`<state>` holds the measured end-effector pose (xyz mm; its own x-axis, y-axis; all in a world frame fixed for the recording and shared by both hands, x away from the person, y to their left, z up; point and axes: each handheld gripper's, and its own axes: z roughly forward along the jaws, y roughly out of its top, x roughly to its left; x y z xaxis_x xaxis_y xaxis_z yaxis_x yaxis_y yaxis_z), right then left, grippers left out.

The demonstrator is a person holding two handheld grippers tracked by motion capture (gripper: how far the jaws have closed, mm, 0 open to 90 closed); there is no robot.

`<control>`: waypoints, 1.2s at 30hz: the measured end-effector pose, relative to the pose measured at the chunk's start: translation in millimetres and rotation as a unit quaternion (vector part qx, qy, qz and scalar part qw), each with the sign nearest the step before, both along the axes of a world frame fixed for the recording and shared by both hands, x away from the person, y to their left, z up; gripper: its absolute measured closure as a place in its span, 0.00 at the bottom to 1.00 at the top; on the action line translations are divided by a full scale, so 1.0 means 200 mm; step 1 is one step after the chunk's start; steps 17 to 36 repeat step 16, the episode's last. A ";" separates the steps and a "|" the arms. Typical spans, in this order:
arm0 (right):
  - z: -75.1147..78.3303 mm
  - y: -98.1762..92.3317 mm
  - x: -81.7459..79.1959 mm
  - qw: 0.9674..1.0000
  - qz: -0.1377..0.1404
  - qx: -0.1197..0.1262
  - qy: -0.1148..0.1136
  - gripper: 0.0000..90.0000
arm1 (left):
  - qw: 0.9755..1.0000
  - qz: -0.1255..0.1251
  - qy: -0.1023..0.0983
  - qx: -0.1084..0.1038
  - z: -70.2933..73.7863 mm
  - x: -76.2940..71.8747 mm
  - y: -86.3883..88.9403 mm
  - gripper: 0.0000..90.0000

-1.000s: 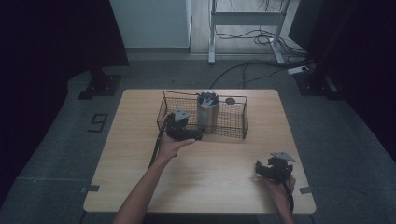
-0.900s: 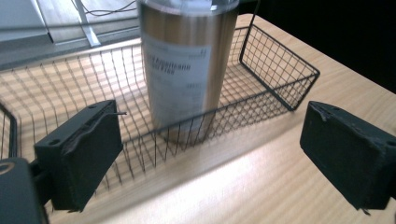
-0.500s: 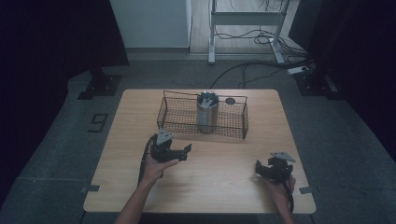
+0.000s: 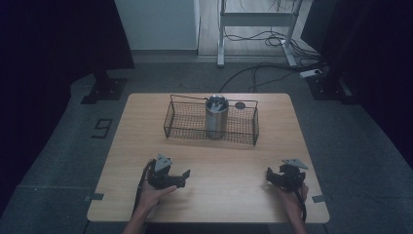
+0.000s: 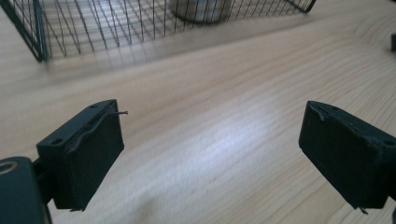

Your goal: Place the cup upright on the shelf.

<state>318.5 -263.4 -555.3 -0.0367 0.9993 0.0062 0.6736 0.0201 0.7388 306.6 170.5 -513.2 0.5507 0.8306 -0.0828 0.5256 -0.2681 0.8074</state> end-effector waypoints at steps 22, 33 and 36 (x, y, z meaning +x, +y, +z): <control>0.00 0.00 0.00 1.000 0.000 0.000 0.000 0.14 | 1.000 0.015 0.020 -0.003 -0.06 -0.03 0.04 0.10; 0.00 0.00 0.00 1.000 0.000 0.000 0.000 0.14 | 1.000 0.015 0.020 -0.003 -0.06 -0.03 0.04 0.10; 0.00 0.00 0.00 1.000 0.000 0.000 0.000 0.14 | 1.000 0.015 0.020 -0.003 -0.06 -0.03 0.04 0.10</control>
